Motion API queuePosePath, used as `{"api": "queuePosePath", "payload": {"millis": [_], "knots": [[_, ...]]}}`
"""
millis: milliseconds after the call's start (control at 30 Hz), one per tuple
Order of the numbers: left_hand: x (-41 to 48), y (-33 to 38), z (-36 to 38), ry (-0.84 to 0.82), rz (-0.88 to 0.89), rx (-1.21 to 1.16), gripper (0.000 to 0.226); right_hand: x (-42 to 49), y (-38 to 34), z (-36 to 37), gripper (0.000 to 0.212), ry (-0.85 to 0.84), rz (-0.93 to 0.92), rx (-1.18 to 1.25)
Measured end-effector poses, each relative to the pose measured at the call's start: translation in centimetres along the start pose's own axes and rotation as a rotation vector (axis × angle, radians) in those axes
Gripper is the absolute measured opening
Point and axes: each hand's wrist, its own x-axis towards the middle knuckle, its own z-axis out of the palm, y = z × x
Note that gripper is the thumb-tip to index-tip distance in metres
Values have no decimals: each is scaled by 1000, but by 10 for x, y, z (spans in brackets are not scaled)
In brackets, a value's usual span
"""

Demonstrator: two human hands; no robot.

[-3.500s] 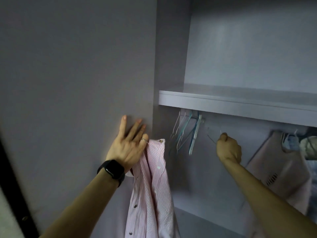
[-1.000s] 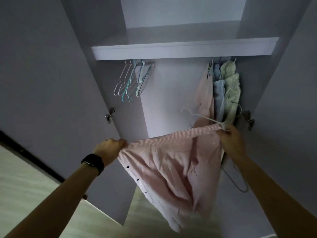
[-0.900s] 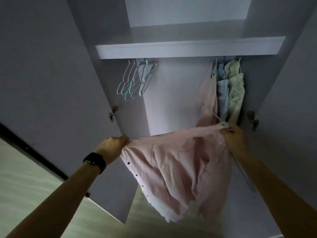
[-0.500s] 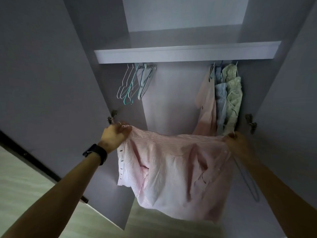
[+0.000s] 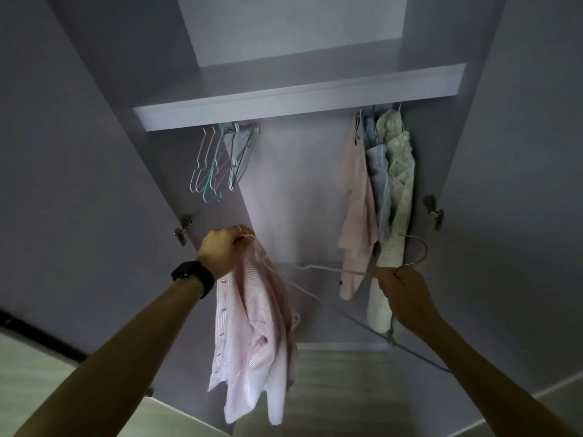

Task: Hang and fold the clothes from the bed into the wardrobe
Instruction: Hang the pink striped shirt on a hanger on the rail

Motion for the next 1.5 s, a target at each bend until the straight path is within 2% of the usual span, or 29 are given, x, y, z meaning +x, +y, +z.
{"api": "queuePosePath", "payload": {"millis": [100, 300, 400, 467, 500, 600, 700, 833, 933, 1033, 1100, 1167, 1233, 1300, 1433, 1500], "knots": [[1, 3, 2, 5, -19, -4, 21, -11, -1, 6, 67, -61, 3, -9], [-8, 37, 7, 99, 48, -93, 15, -19, -18, 49, 44, -225, -196, -474], [-21, 58, 5, 181, 55, -269, 10, -13, -22, 73, 30, -233, -114, -421], [-36, 70, 7, 124, 155, -353, 9, -10, -31, 84, 33, -214, -22, -326], [-45, 73, 10, 73, 235, -371, 9, -7, -35, 90, 37, -199, -33, -294], [-56, 70, 17, 46, 391, -234, 14, 3, -46, 94, 48, -110, -101, -200], [-54, 63, 16, 25, 407, -115, 18, 12, -51, 90, 42, -145, -103, -120], [-46, 66, 14, -155, 352, -127, 22, 22, -53, 87, 44, -219, -248, -238], [-30, 71, 11, -272, 251, -170, 30, 34, -61, 80, 48, -154, -276, -238], [-18, 78, 13, -200, 331, -93, 23, 40, -72, 67, 38, -61, -438, -208], [-11, 81, 10, -109, 381, -86, 23, 37, -78, 54, 24, 108, -631, -236], [-1, 81, 4, -29, 370, -77, 24, 32, -75, 38, 20, 373, -806, -307], [8, 79, -6, 32, 339, -76, 25, 22, -60, 22, 15, 496, -867, -328], [15, 78, -19, 87, 324, -75, 27, 9, -35, 16, 18, 393, -715, -307], [23, 84, -53, 239, 325, -82, 24, 10, 9, 35, 27, -39, -230, -413], [25, 85, -69, 289, 319, -72, 25, 20, 14, 59, 39, -179, -193, -479]]}}
